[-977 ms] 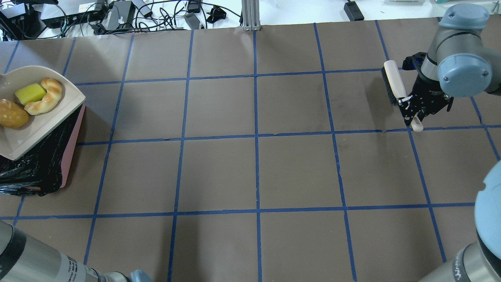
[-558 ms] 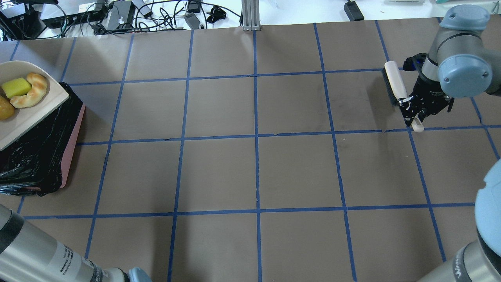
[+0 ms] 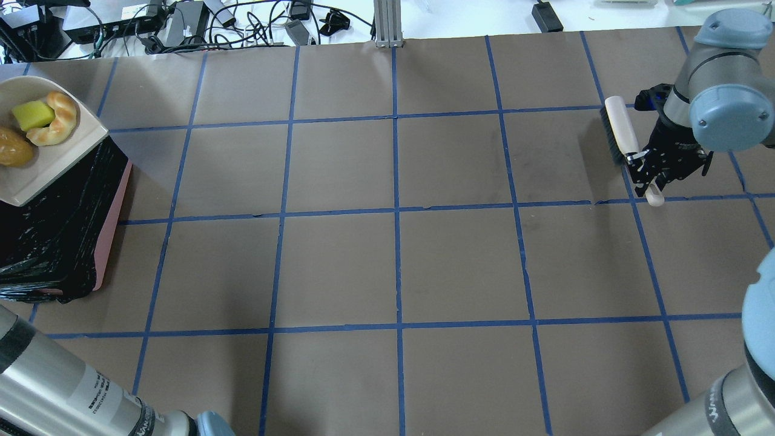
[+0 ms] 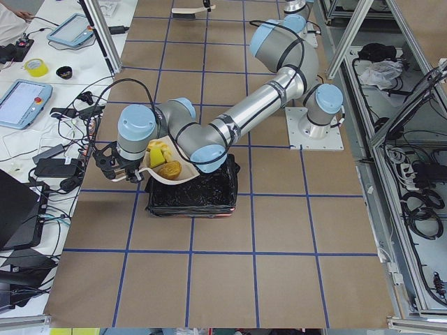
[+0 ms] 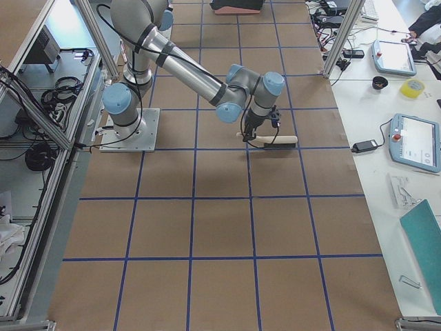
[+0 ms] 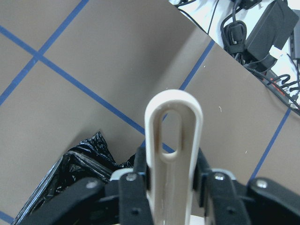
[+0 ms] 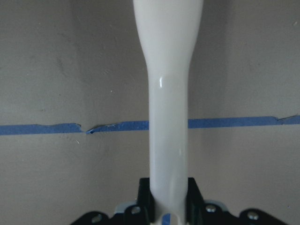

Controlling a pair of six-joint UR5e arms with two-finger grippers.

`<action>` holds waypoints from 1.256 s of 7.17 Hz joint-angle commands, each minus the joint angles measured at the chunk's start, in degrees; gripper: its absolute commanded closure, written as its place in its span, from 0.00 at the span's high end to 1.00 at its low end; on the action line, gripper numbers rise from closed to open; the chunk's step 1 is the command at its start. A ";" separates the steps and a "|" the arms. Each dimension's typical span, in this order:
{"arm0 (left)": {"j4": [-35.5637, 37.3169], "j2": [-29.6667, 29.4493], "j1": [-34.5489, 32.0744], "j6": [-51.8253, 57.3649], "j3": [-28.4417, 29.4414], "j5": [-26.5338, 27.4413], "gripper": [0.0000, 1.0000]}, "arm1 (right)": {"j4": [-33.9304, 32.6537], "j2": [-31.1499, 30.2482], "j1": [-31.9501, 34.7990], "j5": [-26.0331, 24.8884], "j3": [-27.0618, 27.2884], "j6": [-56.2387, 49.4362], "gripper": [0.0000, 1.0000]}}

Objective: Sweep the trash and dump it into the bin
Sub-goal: 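Tip the dustpan over the black bin with the left gripper to dump the trash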

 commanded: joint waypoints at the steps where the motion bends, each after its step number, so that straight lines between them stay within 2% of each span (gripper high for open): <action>1: 1.32 1.44 1.77 10.55 -1.85 -9.00 0.00 | 0.19 0.00 -0.11 0.25 0.04 -3.55 0.00; 2: 2.71 2.41 2.73 14.63 -4.13 -12.00 0.00 | 0.10 0.00 -0.20 0.25 0.13 -3.92 0.00; 3: 4.64 3.12 4.92 15.89 -6.41 -18.73 0.00 | 0.10 0.00 -0.20 0.25 0.13 -3.84 0.00; 4: 6.40 4.00 5.72 20.51 -8.52 -21.93 0.00 | 0.10 0.00 -0.20 0.16 0.13 -3.06 0.00; 5: 6.51 4.70 6.25 28.13 -10.81 -28.23 0.00 | 0.19 0.35 -0.20 0.16 0.13 -2.96 0.00; 7: 6.60 7.68 7.84 33.80 -14.59 -31.43 0.00 | 0.19 0.62 -0.28 0.51 0.13 -3.05 0.00; 8: 6.60 9.26 7.75 34.53 -15.65 -32.93 0.00 | 0.10 0.62 -0.28 0.34 0.13 -2.96 0.08; 9: 6.60 10.84 7.32 39.32 -17.06 -33.12 0.00 | -0.25 0.71 -0.28 -0.10 0.13 -3.05 0.56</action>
